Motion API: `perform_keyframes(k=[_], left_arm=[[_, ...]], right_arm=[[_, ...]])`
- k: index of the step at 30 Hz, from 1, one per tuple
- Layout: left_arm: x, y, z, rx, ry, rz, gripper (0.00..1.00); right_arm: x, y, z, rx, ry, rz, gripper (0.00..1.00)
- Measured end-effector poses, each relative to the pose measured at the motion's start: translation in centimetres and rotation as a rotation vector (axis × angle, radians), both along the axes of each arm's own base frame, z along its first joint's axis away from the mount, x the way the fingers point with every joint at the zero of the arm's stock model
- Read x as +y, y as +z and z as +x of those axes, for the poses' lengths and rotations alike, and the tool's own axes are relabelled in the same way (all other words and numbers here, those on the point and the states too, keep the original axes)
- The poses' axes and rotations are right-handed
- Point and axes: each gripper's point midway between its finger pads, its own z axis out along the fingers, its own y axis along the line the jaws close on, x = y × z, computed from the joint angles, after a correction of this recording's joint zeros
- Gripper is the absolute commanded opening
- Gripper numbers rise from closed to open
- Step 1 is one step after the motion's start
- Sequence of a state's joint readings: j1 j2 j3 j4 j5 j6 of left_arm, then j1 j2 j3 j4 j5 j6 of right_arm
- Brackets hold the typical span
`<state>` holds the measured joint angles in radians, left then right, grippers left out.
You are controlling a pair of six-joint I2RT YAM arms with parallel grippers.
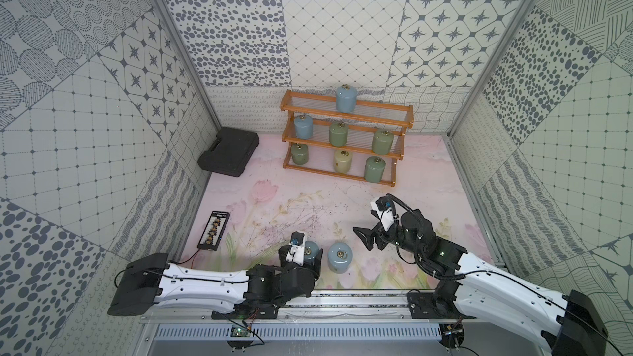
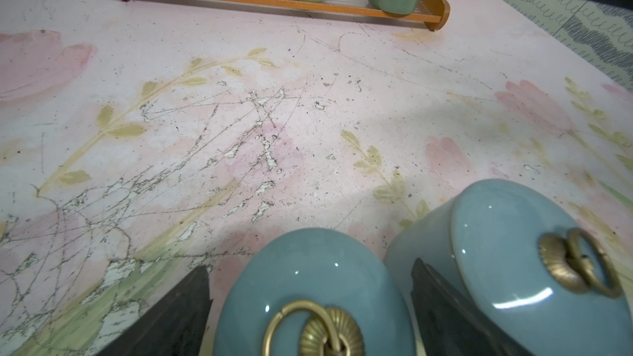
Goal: Remove the tea canisters from the shelf
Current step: Place the tea canister at the center of the board.
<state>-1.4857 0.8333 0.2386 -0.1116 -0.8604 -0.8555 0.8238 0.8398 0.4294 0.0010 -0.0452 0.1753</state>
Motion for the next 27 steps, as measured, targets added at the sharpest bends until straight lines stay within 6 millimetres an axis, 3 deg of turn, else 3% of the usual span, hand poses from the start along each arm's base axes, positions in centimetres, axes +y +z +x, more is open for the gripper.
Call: perform_keyframes(k=[16, 27], left_arm=[[3.0, 3.9, 0.7, 0.056, 0.014, -0.075, 0.93], [3.0, 1.5, 1.8, 0.218, 0.020, 0.091, 0.94]], right_arm=[[0.5, -0.8, 0.1, 0.020, 0.016, -0.010, 1.00], [1.0, -2.5, 0.1, 0.060, 0.032, -0.044, 1.00]])
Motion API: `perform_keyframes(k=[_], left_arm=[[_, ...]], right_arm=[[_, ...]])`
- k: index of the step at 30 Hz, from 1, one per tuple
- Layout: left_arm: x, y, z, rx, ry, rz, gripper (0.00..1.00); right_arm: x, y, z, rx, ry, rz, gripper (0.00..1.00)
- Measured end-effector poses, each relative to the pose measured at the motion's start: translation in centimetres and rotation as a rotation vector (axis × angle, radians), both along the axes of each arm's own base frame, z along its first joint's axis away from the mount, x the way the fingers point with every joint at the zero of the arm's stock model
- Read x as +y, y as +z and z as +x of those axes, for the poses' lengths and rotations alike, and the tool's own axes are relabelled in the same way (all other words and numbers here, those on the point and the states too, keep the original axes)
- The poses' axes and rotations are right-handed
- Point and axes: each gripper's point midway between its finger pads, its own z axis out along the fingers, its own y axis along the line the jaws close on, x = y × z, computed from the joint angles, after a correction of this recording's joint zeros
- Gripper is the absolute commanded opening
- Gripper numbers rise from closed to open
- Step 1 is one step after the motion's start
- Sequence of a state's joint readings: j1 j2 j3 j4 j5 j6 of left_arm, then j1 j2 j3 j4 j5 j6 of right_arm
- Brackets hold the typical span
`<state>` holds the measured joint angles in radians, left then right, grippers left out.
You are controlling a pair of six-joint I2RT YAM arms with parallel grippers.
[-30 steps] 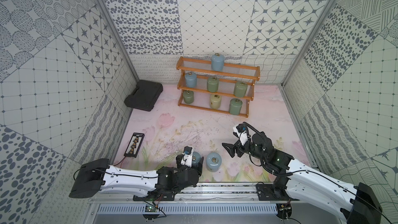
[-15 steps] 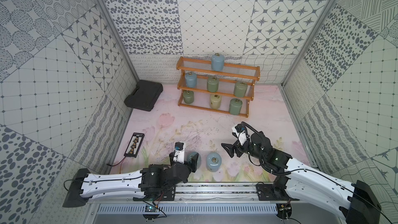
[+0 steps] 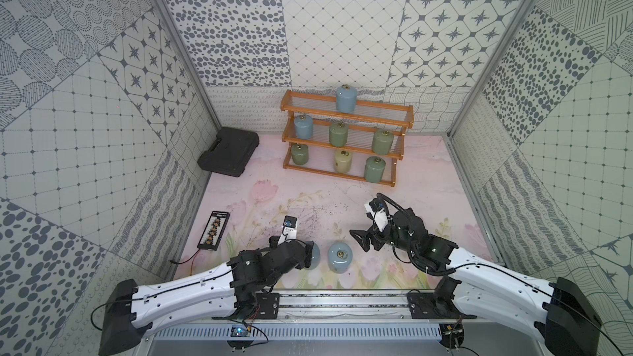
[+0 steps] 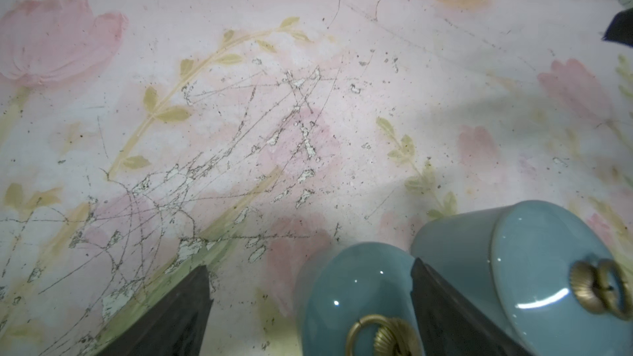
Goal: Remove the tea canisters from the shelf
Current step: Place the tea canister at the center of the board.
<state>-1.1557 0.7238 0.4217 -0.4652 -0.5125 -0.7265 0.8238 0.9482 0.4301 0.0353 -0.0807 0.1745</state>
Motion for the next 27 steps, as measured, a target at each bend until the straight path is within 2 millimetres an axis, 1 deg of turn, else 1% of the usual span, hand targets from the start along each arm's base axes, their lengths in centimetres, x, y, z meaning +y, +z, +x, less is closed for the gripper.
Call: perform_keyframes(k=[5, 13, 17, 22, 27], left_arm=[[-0.2, -0.5, 0.6, 0.071, 0.002, 0.016, 0.94], [-0.5, -1.0, 2.0, 0.175, 0.003, 0.033, 0.92], [-1.0, -1.6, 2.1, 0.221, -0.014, 0.046, 0.91], [-1.6, -1.9, 2.1, 0.255, -0.033, 0.053, 0.89], [-2.1, -2.1, 1.9, 0.277, -0.051, 0.044, 0.88]], right_arm=[[0.1, -0.2, 0.0, 0.006, 0.007, -0.008, 0.99], [0.3, 0.0, 0.0, 0.001, 0.012, 0.001, 1.00], [0.5, -0.1, 0.1, 0.003, 0.015, -0.002, 0.99], [0.7, -1.0, 0.2, 0.025, 0.020, -0.024, 0.99], [0.8, -1.4, 0.2, 0.035, 0.026, -0.032, 1.00]])
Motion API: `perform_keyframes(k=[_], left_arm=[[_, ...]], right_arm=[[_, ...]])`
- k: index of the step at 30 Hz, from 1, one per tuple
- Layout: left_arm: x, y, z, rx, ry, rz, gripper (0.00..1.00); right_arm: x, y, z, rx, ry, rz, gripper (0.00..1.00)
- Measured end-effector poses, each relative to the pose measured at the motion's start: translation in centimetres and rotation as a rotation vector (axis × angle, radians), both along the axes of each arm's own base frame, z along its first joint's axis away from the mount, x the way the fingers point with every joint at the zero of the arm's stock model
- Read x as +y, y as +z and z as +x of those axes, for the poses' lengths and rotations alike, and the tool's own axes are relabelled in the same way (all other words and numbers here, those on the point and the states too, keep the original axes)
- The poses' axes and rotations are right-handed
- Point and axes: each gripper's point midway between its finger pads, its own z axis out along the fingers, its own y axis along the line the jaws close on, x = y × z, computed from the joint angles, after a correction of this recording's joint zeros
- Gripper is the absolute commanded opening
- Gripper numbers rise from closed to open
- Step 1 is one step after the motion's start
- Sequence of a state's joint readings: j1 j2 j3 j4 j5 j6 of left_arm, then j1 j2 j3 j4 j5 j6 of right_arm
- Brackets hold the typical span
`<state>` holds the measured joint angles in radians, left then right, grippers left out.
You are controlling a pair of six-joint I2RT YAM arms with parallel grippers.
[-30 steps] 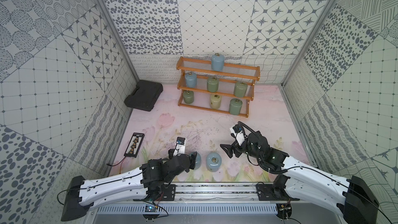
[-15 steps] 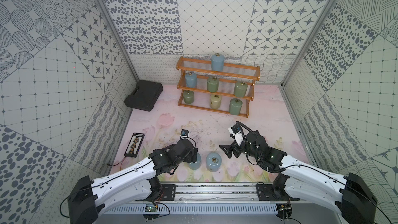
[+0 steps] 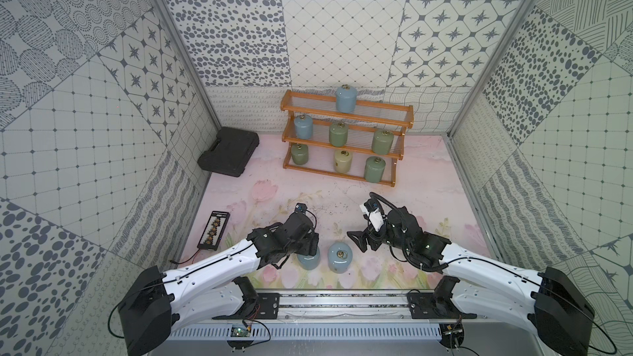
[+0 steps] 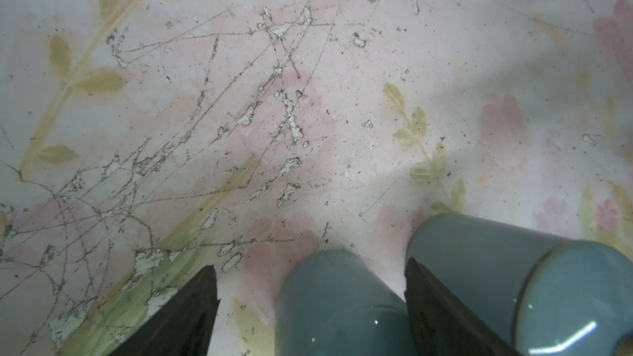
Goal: Remove the tea canisters from the shelf
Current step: Place the tea canister at the center of the board.
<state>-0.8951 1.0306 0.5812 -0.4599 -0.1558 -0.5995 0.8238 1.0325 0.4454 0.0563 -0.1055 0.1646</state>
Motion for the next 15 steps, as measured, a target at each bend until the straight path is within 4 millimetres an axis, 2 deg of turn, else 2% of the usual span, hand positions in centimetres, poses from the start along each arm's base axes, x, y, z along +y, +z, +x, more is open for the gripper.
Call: perform_keyframes(k=[15], left_arm=[[-0.57, -0.52, -1.06, 0.039, -0.018, -0.061, 0.88]], right_arm=[[0.11, -0.25, 0.12, -0.008, 0.008, -0.013, 1.00]])
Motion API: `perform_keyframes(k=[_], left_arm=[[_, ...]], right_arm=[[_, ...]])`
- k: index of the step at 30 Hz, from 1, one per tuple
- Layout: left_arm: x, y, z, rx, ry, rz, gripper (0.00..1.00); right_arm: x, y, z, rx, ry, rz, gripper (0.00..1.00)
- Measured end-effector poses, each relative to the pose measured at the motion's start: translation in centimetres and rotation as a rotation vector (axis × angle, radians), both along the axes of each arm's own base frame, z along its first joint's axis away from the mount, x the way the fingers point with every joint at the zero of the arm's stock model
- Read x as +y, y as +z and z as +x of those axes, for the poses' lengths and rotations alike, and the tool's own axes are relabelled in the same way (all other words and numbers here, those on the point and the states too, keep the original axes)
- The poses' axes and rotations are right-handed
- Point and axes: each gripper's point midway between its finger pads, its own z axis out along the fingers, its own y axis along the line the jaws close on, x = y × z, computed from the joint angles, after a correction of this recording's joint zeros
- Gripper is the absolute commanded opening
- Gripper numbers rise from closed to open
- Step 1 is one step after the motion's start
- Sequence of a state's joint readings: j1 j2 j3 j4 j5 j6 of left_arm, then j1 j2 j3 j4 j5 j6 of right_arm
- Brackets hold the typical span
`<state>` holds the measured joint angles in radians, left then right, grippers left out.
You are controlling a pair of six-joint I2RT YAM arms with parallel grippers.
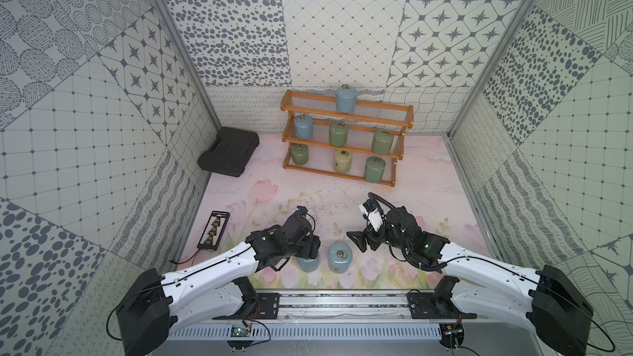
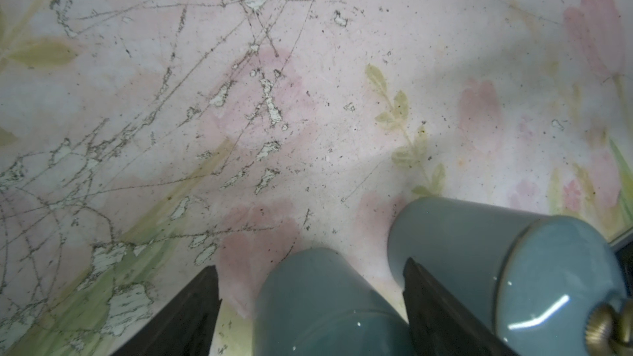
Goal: Remove the tea canisters from the shelf
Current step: Place the tea canister at the center of the board, then pick up the tea canister from the shelf.
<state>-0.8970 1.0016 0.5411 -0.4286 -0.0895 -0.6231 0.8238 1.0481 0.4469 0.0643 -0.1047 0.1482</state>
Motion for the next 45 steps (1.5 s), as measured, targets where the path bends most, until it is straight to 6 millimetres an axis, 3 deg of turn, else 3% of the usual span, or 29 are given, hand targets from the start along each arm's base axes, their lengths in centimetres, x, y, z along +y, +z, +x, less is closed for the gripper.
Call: perform_keyframes(k=[6, 10, 13, 16, 20, 25, 34, 45], left_arm=[[0.0, 0.5, -0.1, -0.008, -0.002, -0.012, 0.92], [-0.3, 1.9, 0.2, -0.044, -0.005, -0.040, 0.98], [-0.6, 3.5, 0.7, -0.081, -0.010, -0.062, 1.00], [-0.8, 4.8, 1.3, -0.119, -0.015, -0.075, 1.00], [-0.6, 5.9, 2.7, -0.166, 0.002, -0.087, 1.00], [0.1, 6.6, 4.6, -0.214, 0.029, -0.093, 1.00], [1.0, 7.1, 7.3, -0.264, 0.069, -0.098, 1.00], [0.7, 6.7, 8.5, -0.271, 0.063, -0.115, 1.00]], right_arm=[[0.0, 0.2, 0.2, -0.007, -0.004, -0.001, 1.00], [0.1, 1.2, 0.7, -0.022, -0.021, 0.000, 0.99], [0.3, 3.1, 1.6, -0.050, -0.040, 0.012, 1.00], [0.5, 6.6, 3.3, -0.100, -0.071, 0.043, 1.00], [0.7, 11.7, 6.8, -0.176, -0.118, 0.089, 0.99], [1.0, 16.2, 11.6, -0.241, -0.164, 0.105, 0.99], [0.9, 21.3, 20.4, -0.330, -0.244, 0.114, 0.99], [1.1, 23.9, 28.6, -0.424, -0.308, 0.117, 0.99]])
